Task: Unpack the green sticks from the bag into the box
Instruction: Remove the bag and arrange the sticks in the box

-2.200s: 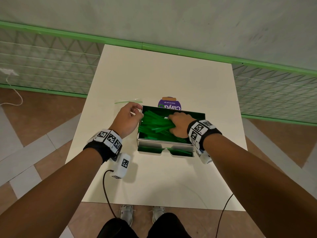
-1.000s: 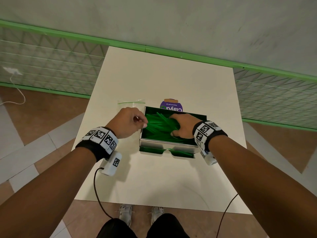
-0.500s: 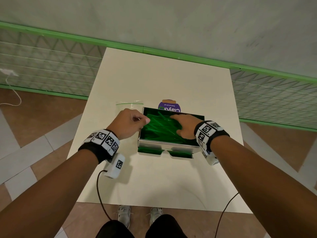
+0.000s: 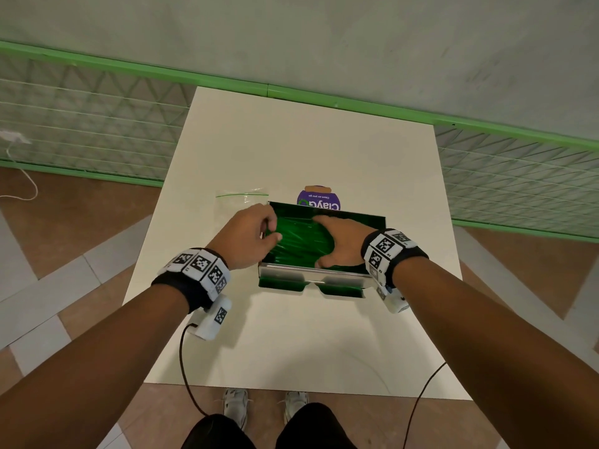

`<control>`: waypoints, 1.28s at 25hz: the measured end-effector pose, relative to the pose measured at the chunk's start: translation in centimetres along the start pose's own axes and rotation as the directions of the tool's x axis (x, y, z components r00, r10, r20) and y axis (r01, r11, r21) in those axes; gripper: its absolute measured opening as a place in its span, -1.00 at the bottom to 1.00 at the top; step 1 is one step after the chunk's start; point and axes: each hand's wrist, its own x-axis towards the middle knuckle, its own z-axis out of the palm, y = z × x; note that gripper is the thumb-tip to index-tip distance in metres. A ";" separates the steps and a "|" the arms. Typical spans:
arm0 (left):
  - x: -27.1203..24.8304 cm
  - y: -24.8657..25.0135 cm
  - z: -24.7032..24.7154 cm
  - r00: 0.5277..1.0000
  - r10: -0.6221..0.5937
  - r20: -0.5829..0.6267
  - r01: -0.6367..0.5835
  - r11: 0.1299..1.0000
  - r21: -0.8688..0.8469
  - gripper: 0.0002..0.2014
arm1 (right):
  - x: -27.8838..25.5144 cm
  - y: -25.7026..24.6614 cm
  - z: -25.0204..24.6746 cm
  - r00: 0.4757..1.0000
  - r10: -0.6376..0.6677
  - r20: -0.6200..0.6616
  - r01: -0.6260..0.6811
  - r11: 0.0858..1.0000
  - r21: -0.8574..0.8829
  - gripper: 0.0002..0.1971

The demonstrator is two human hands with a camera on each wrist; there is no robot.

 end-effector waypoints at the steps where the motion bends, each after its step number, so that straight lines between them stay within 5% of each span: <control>1: 0.1 -0.3 -0.2 0.997 -0.035 -0.066 0.030 0.996 -0.079 -0.87 | 0.3 0.0 0.3 1.000 0.005 -0.002 -0.005 0.999 -0.039 0.03; 3: 0.3 -0.8 -0.5 0.985 -0.103 -0.138 0.084 0.987 -0.139 -0.88 | 0.8 -0.3 0.7 1.000 0.020 0.003 -0.020 0.993 -0.116 -0.11; 9: -0.1 -1.6 -0.3 0.989 -0.129 -0.075 0.114 0.977 -0.177 -0.85 | 1.4 -1.1 0.9 0.999 0.005 0.033 0.000 0.992 -0.127 -0.51; 17: 0.1 -0.7 0.2 0.977 -0.165 -0.135 0.125 0.957 -0.261 -0.83 | 1.1 -1.4 0.4 0.995 -0.048 -0.084 0.027 0.972 -0.232 -0.21; 21: 0.3 -0.9 0.5 0.986 -0.123 -0.110 0.094 0.965 -0.244 -0.74 | 1.0 -0.6 0.0 0.993 -0.099 -0.069 0.091 0.989 -0.114 -0.01; 26: 0.2 -1.1 0.6 0.987 -0.117 -0.108 0.093 0.975 -0.204 -0.71 | 1.7 0.1 1.2 0.990 0.111 0.083 -0.096 0.980 -0.174 -0.04; 32: -0.2 -1.3 0.5 0.989 -0.119 -0.087 0.104 0.982 -0.158 -0.71 | 2.4 -0.2 1.3 0.983 0.176 0.053 -0.154 0.946 -0.285 -0.33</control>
